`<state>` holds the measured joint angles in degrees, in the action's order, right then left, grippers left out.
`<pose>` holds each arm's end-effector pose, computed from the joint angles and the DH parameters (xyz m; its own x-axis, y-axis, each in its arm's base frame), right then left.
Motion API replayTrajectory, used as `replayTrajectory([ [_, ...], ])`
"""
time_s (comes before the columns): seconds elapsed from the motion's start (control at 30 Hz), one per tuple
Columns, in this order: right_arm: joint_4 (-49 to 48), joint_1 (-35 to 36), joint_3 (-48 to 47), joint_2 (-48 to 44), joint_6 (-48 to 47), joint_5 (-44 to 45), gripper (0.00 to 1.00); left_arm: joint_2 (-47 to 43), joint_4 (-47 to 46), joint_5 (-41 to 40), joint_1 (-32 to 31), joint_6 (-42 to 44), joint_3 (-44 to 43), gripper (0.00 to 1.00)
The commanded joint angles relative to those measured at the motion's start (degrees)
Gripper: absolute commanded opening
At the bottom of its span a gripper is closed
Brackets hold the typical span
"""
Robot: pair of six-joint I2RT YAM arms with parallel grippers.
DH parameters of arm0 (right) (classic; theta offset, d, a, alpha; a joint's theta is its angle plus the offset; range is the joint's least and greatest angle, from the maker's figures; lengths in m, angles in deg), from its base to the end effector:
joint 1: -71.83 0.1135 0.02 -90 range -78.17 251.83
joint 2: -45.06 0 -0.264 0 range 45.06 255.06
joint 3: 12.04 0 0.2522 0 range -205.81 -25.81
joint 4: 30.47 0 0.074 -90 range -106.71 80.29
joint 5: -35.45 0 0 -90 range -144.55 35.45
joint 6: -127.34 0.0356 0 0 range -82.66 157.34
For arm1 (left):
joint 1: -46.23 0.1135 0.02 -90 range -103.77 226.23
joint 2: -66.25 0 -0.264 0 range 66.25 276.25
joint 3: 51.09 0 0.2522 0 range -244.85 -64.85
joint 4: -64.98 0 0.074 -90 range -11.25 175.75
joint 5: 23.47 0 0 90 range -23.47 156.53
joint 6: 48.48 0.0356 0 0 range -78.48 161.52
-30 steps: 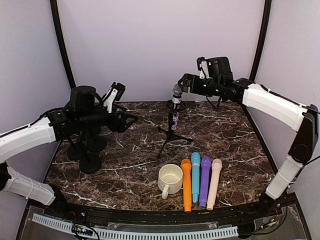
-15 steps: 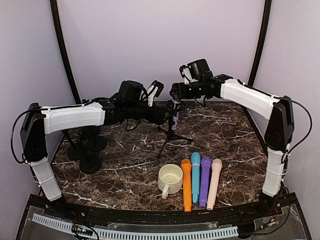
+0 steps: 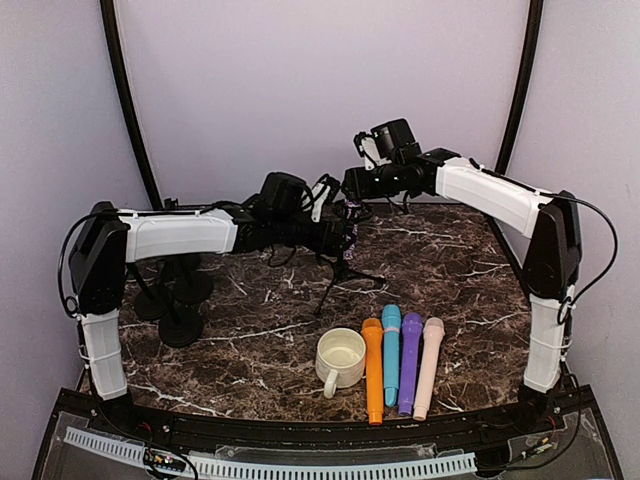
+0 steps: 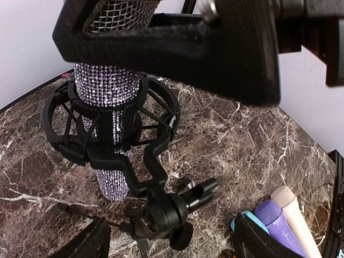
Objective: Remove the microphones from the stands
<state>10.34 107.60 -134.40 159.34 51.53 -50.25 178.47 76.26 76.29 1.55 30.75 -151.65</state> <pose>0.3832 0.2728 0.3304 -0.5556 -0.0990 -0.8255 -0.4079 0.8976 0.1669 0.3280 -0.3329 0.2644 -0.4225 0.1588 -0.8923 0.7380 0.6318 -0.2370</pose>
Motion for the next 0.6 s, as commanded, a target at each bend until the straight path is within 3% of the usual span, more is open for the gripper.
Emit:
replayTrajectory([
  [0.0, -1.07, -0.17, -2.3, 1.18, -0.46, -0.82, 0.61, 0.46, -2.02, -1.74, -0.4, -0.41, -1.96, 0.76],
  [0.3, -0.77, -0.17, -2.88, 1.9, -1.35, -0.48, 0.5, 2.24, -3.03, -4.21, -0.4, 1.33, -2.83, 0.54],
  [0.57, 0.16, -0.17, -4.38, 1.89, -1.69, 0.06, 0.3, 2.61, -2.84, -5.34, -0.48, 5.01, -2.91, 0.34],
])
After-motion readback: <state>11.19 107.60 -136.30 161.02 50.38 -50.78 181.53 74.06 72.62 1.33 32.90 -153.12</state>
